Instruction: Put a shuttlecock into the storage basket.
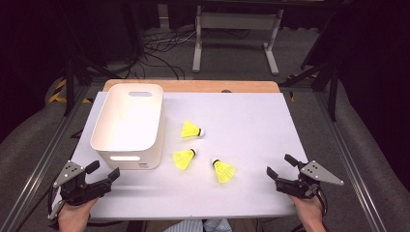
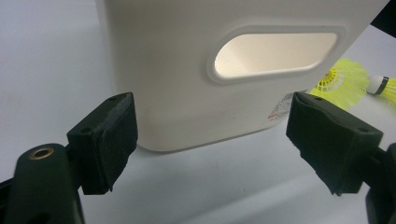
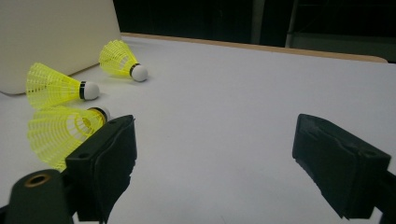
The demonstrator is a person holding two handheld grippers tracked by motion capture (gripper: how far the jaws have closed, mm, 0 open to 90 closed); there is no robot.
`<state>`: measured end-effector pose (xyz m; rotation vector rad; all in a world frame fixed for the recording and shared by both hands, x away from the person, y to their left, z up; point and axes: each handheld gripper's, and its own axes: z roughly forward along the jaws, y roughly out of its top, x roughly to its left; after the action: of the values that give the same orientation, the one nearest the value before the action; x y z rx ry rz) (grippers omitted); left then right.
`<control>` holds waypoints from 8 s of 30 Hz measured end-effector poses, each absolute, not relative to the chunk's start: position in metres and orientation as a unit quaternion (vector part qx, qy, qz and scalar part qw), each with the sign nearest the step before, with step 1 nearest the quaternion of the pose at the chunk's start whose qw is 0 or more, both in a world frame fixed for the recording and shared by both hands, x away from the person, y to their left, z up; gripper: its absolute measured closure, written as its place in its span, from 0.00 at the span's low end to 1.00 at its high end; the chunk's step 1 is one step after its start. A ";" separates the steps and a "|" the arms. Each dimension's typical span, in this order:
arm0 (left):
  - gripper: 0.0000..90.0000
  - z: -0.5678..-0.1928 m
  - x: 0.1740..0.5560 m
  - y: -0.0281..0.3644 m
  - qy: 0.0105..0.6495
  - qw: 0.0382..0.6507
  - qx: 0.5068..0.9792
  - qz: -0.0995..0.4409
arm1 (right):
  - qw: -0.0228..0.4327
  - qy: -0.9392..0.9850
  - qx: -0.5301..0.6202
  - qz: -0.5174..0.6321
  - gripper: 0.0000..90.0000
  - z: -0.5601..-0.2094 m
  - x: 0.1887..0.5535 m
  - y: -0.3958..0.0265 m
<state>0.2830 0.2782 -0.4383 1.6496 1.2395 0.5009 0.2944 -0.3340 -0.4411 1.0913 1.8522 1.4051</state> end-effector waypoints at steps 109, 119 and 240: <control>0.19 -0.436 0.309 0.333 0.585 0.436 0.631 0.263 | 0.279 0.698 0.404 0.521 0.16 -0.442 0.296 -0.333; 0.19 -0.436 0.316 0.334 0.591 0.433 0.628 0.263 | 0.279 0.699 0.404 0.521 0.16 -0.442 0.295 -0.332; 0.23 -0.330 0.342 0.260 0.529 0.468 0.669 0.232 | 0.273 0.705 0.398 0.520 0.16 -0.442 0.296 -0.331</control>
<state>0.3419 0.2604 -0.3302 1.6397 1.2984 0.5682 0.2955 -0.3306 -0.4424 1.0722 1.8960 1.3997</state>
